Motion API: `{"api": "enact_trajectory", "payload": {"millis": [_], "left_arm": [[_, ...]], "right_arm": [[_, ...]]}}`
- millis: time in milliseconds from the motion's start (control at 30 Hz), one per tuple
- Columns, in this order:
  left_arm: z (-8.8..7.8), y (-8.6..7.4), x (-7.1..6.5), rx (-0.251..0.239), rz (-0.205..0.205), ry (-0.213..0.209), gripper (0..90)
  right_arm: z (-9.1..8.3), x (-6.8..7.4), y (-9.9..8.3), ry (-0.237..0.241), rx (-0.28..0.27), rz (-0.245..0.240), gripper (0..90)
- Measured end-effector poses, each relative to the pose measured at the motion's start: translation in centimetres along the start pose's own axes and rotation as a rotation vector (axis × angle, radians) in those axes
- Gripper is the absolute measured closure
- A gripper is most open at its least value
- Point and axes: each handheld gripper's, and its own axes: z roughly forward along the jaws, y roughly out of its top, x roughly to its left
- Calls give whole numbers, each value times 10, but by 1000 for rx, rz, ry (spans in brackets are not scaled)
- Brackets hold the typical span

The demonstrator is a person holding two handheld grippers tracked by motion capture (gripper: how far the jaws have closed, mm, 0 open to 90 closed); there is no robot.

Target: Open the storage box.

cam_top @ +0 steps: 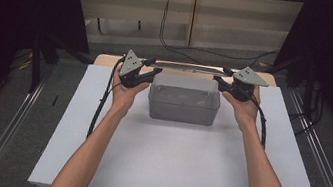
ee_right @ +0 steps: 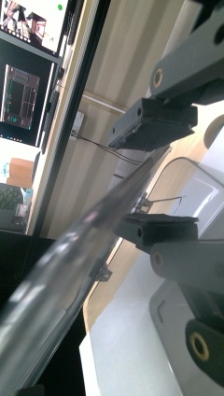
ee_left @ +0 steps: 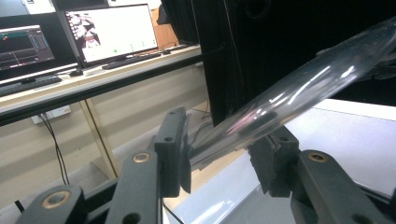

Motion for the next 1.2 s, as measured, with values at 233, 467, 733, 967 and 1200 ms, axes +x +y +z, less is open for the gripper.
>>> {"api": "enact_trajectory", "payload": {"millis": [233, 467, 733, 967, 1200], "left_arm": [[2, 0, 2, 3, 3, 1, 596], [3, -5, 7, 13, 4, 16, 549], [6, -9, 10, 12, 25, 35, 434], [11, -13, 14, -1, 24, 22, 399], [23, -18, 17, -1, 7, 23, 362]], "right_arm": [[5, -2, -2, 10, -2, -15, 611], [7, 0, -1, 6, 2, -43, 625], [8, -1, -1, 6, -1, -34, 622], [9, -4, 2, 7, 3, -31, 626], [12, -5, 2, -2, -10, -22, 631]]}}
